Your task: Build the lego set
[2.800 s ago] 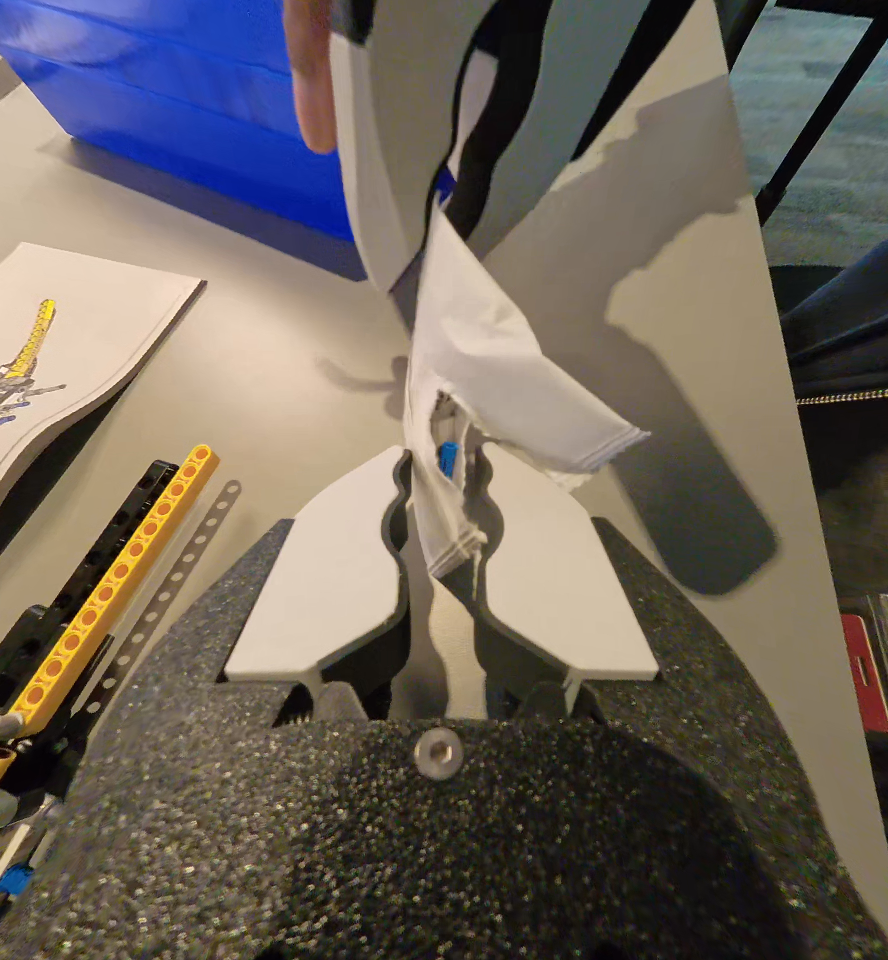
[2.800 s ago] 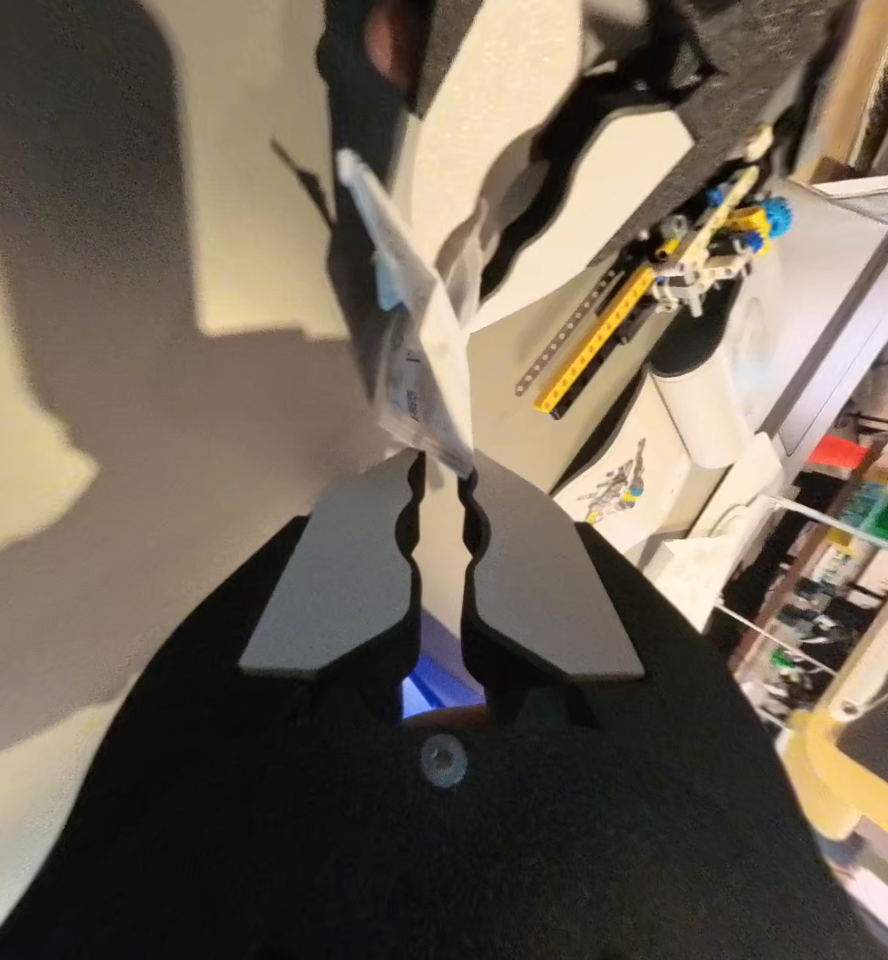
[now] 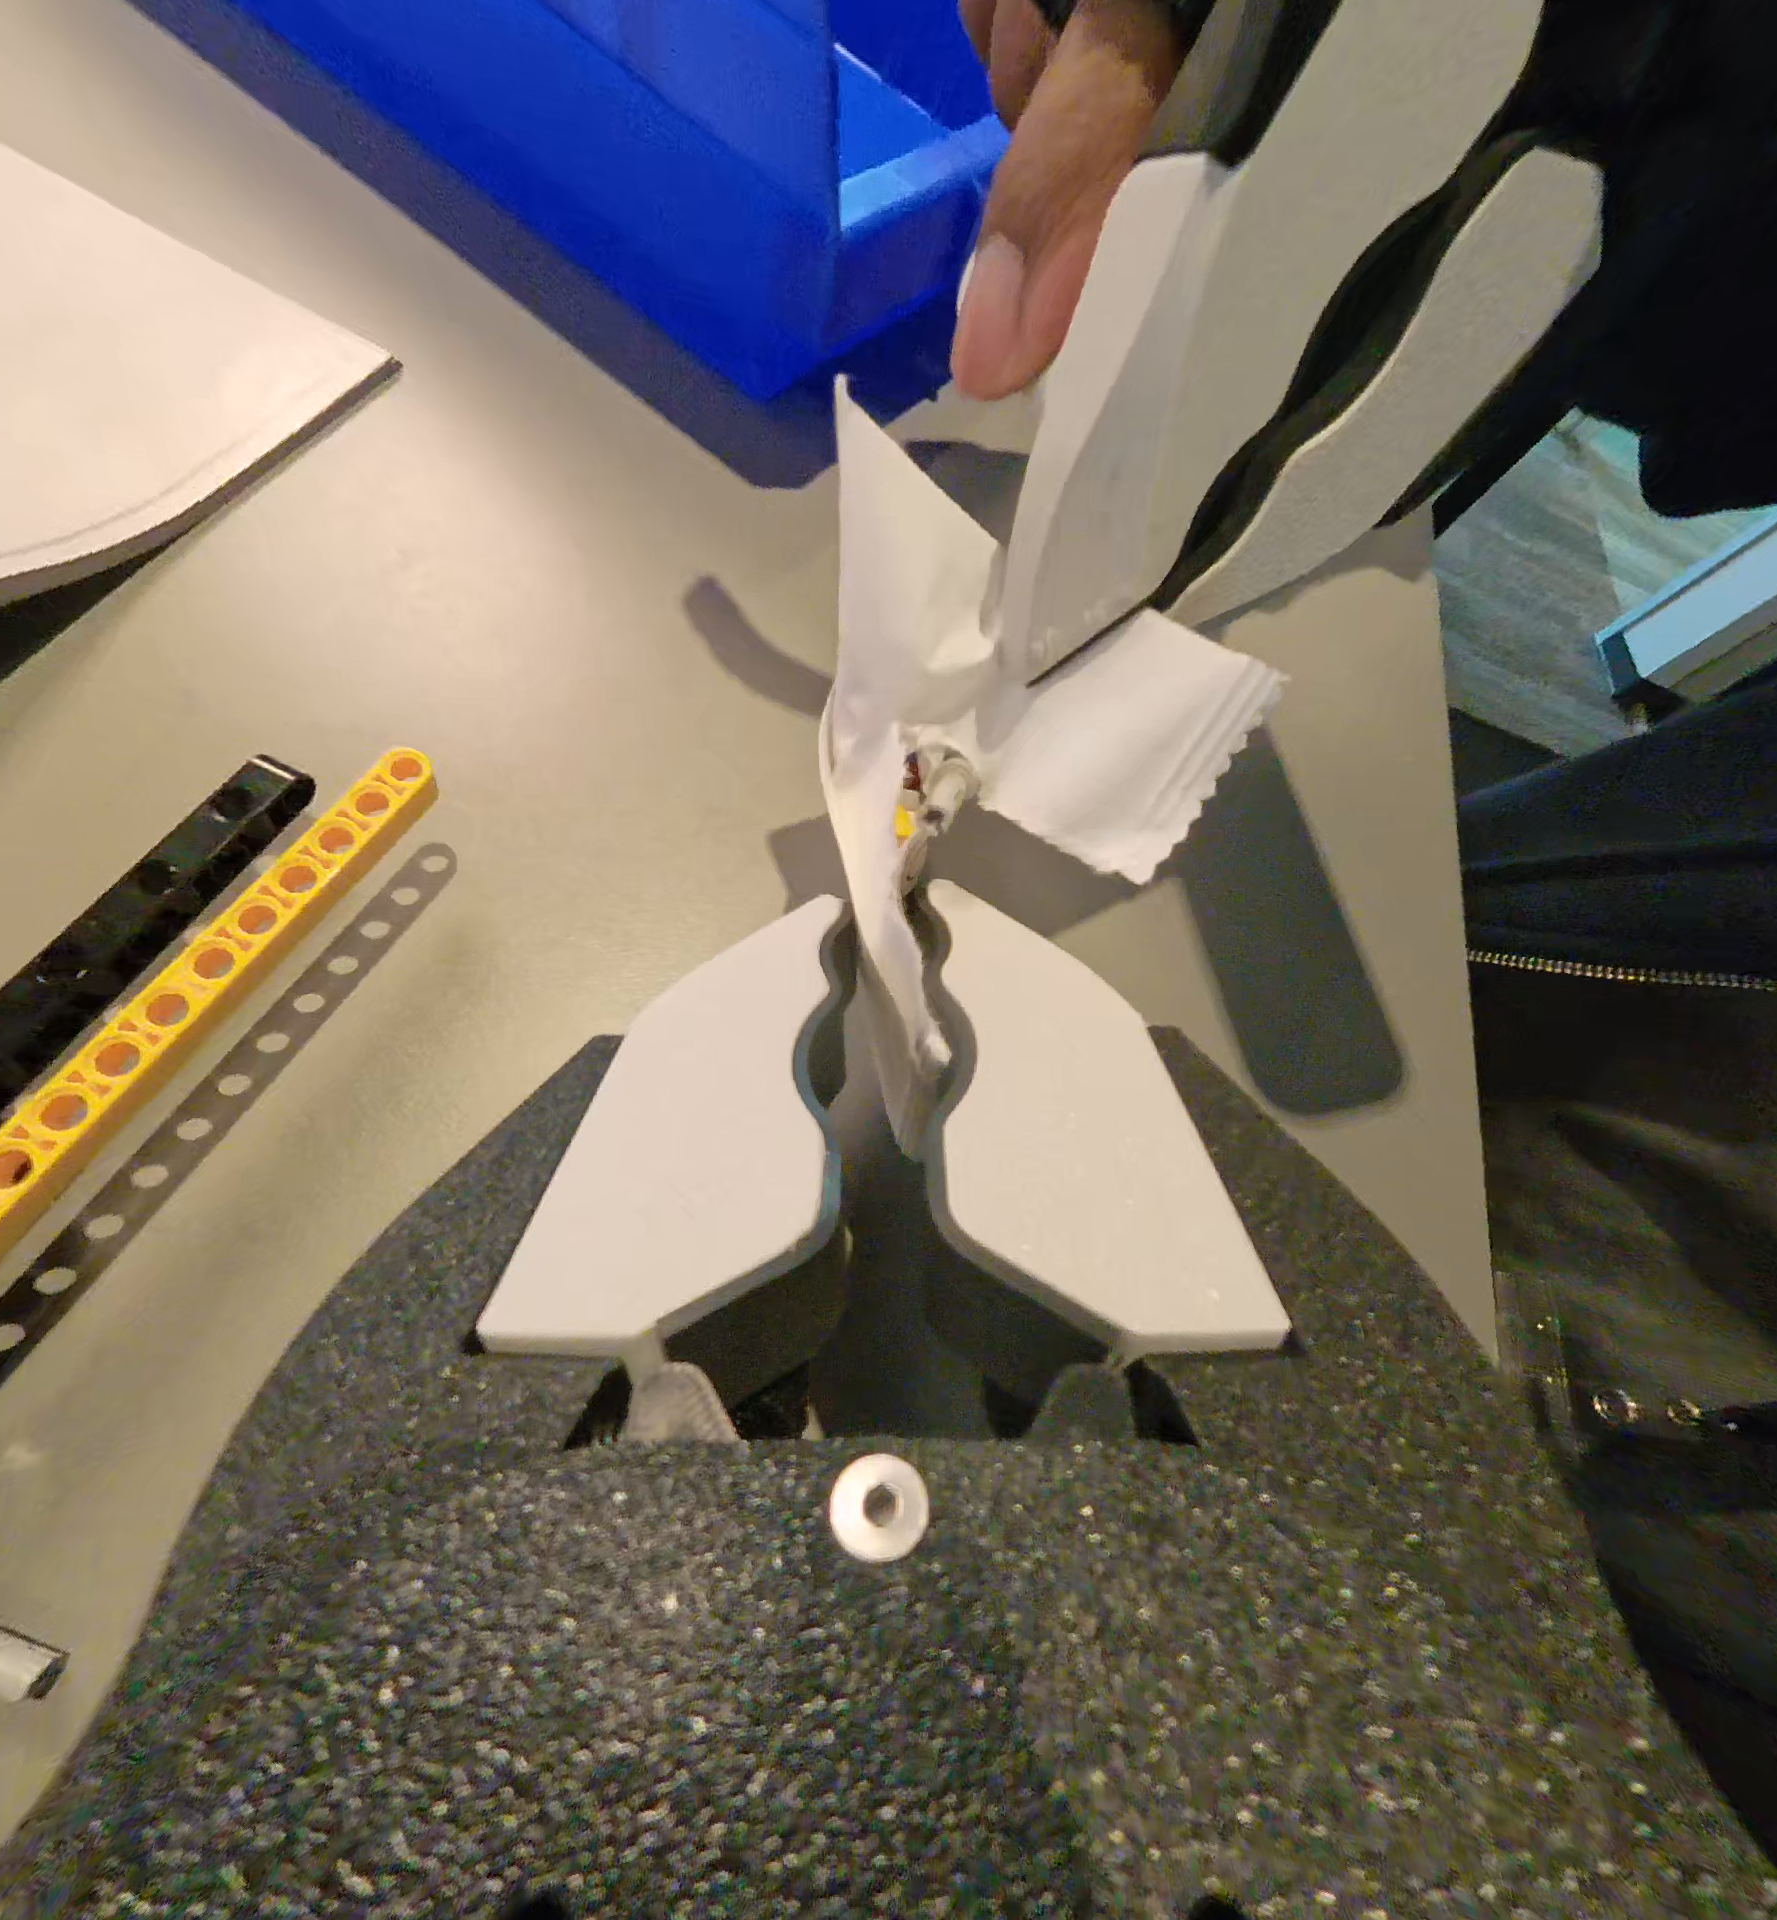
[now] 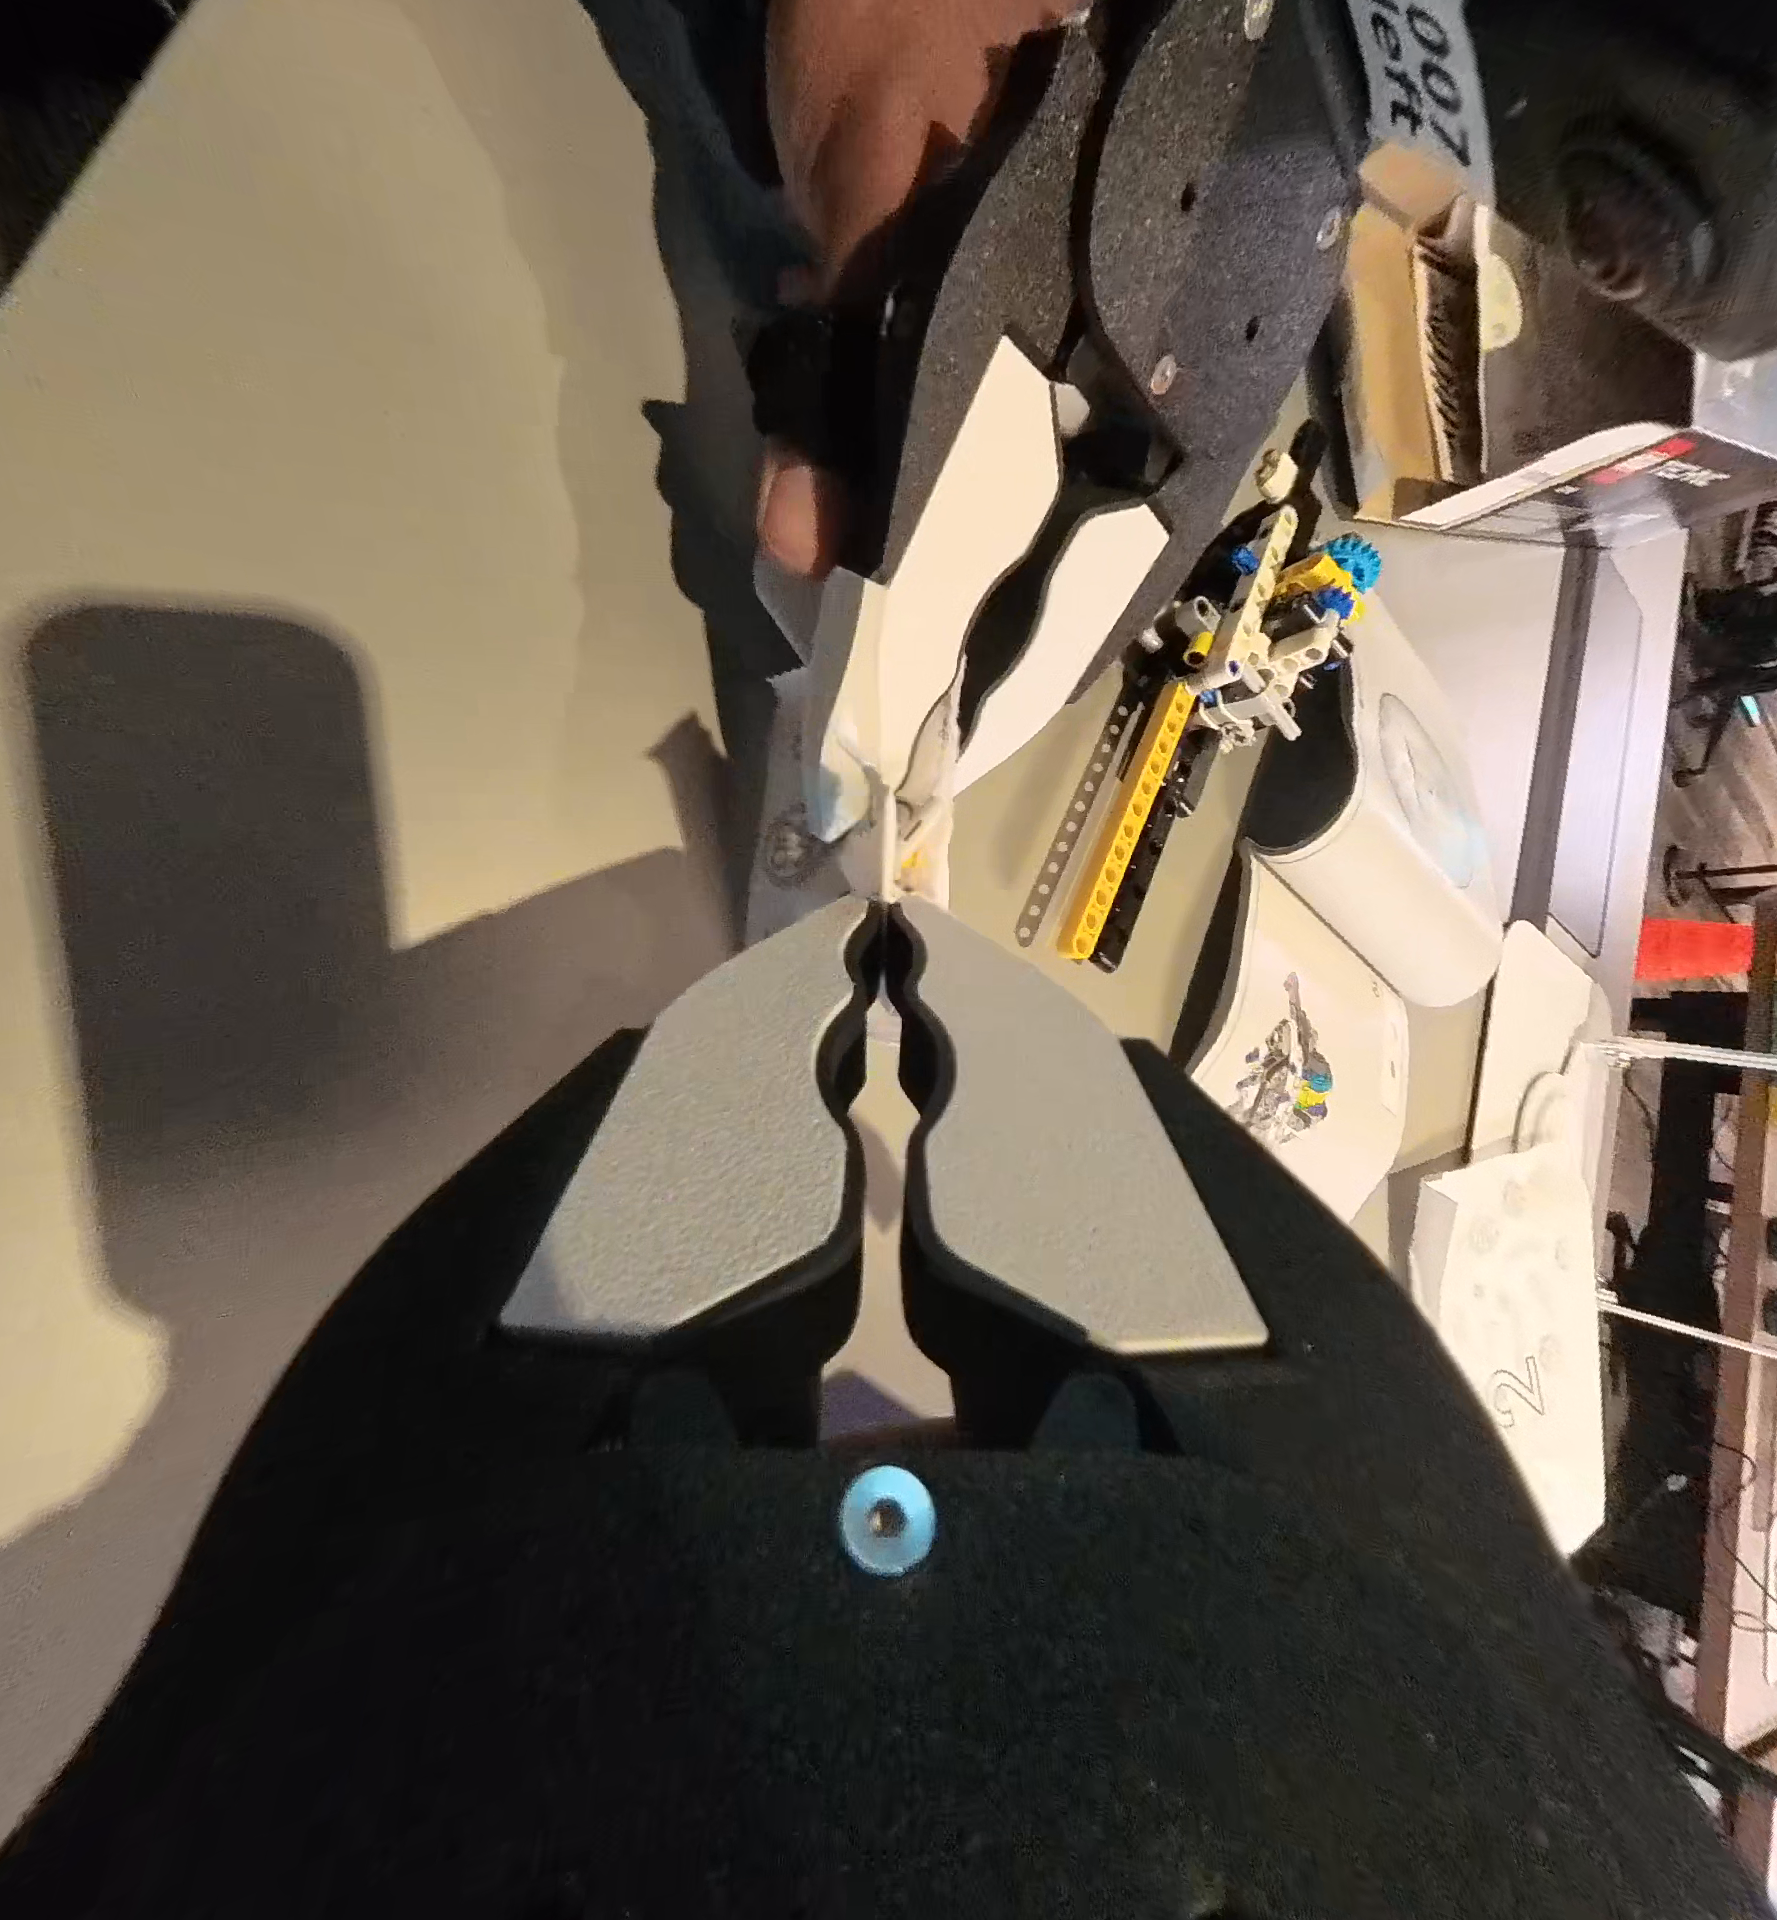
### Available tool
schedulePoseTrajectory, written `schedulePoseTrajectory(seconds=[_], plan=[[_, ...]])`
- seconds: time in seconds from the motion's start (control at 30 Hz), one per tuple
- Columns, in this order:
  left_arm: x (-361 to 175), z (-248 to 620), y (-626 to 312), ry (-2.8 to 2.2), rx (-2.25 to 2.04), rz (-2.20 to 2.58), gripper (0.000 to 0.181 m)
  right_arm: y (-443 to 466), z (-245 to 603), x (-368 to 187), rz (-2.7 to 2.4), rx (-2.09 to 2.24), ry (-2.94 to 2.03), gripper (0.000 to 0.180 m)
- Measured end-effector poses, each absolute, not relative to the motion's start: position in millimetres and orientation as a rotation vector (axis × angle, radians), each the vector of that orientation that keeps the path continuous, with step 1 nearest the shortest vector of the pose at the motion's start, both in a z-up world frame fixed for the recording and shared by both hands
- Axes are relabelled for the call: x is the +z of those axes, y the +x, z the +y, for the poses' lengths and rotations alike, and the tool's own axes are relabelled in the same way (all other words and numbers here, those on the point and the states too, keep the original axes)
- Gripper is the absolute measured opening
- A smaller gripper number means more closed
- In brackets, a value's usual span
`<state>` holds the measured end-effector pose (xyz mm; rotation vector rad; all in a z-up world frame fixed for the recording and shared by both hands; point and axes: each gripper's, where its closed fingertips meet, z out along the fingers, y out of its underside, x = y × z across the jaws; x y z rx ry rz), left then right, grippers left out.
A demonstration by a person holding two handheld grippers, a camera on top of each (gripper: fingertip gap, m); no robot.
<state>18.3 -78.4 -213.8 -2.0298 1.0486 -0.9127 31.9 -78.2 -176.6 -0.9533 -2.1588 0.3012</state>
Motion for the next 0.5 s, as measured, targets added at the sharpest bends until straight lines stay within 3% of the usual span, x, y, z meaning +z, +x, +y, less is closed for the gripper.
schedulePoseTrajectory(seconds=[0.5], plan=[[-215.1, -69.7, 14.5, -2.112, -1.009, 0.928, 0.01, 30.2, -68.5, -183.2, -2.03, 0.019, -0.708, 0.0]])
